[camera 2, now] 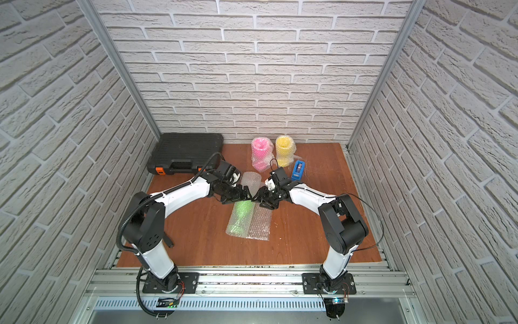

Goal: Wrap wine glasses in bubble wrap
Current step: Wrap the wine glass in bubble wrap.

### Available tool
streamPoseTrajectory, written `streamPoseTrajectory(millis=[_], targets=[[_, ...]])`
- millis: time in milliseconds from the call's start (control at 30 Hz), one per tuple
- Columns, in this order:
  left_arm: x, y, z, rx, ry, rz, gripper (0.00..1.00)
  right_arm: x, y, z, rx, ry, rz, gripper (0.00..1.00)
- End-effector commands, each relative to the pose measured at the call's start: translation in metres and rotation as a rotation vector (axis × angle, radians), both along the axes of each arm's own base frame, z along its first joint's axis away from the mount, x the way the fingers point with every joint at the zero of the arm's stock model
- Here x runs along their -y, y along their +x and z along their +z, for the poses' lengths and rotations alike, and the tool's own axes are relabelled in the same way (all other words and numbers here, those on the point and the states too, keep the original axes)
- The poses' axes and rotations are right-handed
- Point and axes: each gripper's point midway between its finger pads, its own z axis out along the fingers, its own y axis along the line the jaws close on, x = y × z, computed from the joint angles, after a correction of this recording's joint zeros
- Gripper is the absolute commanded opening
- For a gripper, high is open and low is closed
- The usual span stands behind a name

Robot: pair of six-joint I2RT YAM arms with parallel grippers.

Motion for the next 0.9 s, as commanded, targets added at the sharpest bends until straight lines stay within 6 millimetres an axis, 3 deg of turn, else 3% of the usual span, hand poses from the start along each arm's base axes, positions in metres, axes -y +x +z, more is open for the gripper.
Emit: streamPoseTrajectory(millis=[0,133,367,633,867], targets=[[0.009,0.001,0.011,0.019,-0.07,-0.002,0.89,-0.021,0.002,0.012,0.043,0.074,0.07,0.55],[0.009,0.001,0.009,0.012,-0.084,0.005,0.84,-0.023,0.004,0.003,0.029,0.073,0.067,0.51],[0.003,0.002,0.009,0.016,-0.073,0.017,0.8,-0.006,0.003,-0.014,0.019,-0.03,0.04,0.31],[-0.008,0.004,0.014,0.041,0.005,0.013,0.9,0.008,0.002,-0.028,-0.015,-0.077,0.024,0.29],[-0.009,0.002,0.008,0.034,0.101,-0.04,0.91,0.018,-0.001,-0.032,-0.028,-0.099,0.018,0.29]])
